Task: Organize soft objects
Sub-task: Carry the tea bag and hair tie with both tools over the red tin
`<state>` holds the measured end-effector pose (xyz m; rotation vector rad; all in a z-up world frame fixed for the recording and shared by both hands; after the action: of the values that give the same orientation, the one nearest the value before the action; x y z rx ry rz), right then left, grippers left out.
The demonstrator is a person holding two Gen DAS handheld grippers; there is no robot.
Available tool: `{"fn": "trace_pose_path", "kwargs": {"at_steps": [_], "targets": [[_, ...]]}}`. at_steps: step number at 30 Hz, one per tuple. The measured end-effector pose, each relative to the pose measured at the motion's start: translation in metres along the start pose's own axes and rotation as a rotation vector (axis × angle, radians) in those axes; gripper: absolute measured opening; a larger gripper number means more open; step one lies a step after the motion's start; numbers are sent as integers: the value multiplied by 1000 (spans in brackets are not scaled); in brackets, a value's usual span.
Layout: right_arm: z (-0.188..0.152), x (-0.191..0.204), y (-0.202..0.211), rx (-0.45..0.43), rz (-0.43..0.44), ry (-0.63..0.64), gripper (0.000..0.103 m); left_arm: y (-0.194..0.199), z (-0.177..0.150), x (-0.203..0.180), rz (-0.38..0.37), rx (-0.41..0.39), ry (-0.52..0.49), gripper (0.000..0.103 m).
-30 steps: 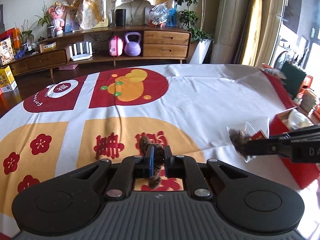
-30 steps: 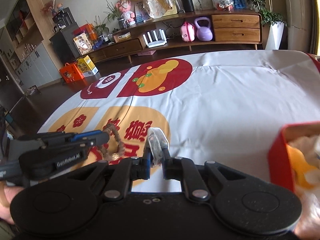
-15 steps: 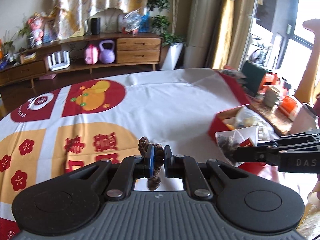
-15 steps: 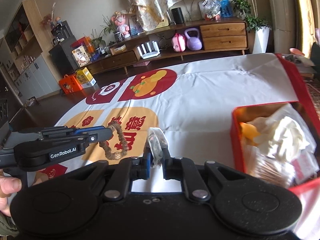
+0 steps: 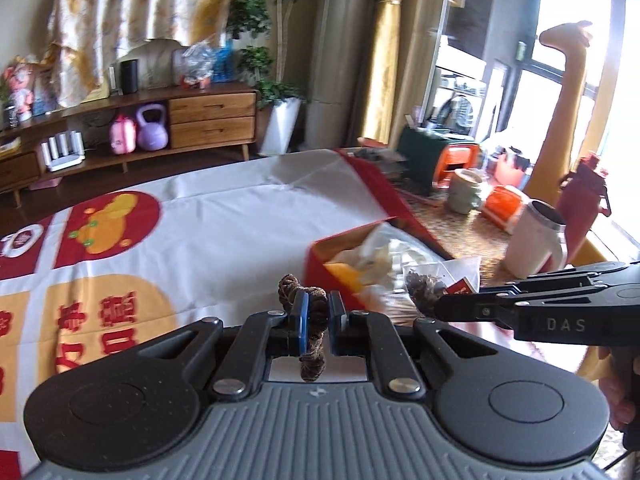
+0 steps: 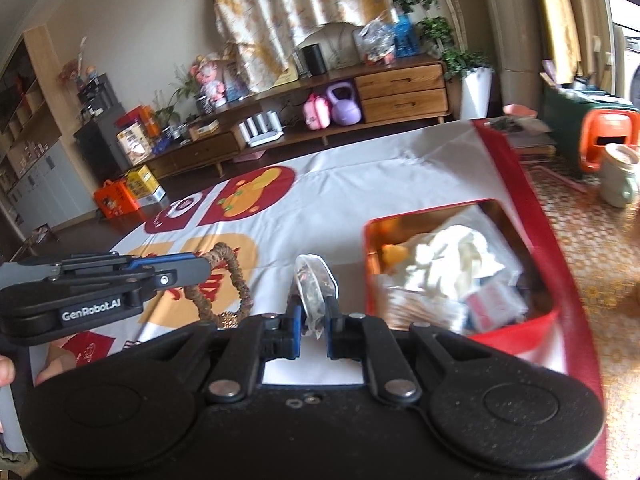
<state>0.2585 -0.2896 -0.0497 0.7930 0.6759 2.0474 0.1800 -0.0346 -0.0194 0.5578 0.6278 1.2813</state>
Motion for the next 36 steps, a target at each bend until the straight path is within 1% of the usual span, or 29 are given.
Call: {"fn": "trace_pose_path", "kwargs": {"at_steps": [5,8,10,13,20,29,36], "targets": [[-2,-28,12,-22,-39,-29,10,-9,9,-31,-59,10,-14,10],[-4,-47,17,-32,-67,-46,10,-18,16,-49,-85,16,-27,10],[-4,-58,17,-37,-90,-53,10,-26,21,-59,-116,23,-27,10],[-5,-74,15,-39,-124,-60,10,-38,29,-76,-175,33,-19,10],[-5,-105,5,-24,-159,-93,10,-72,47,-109,-236,54,-40,10],[-4,-127,-19,13,-181,-113,10,-114,66,-137,-255,70,-77,10],[2,-135,-42,36,-204,-111,10,-148,65,-134,-239,103,-76,10]]}}
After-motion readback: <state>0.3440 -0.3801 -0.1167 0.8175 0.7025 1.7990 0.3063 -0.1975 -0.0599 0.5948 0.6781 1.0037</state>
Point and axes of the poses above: each gripper's, at about its wrist camera, not at the fingertips, and y roughly against the way its jaws point, x to its left, z to its top, the point moved 1 cm from there along -y, roughly the way its jaws point, and after that the axes turned 8 degrees about x, right-handed, at the moved point
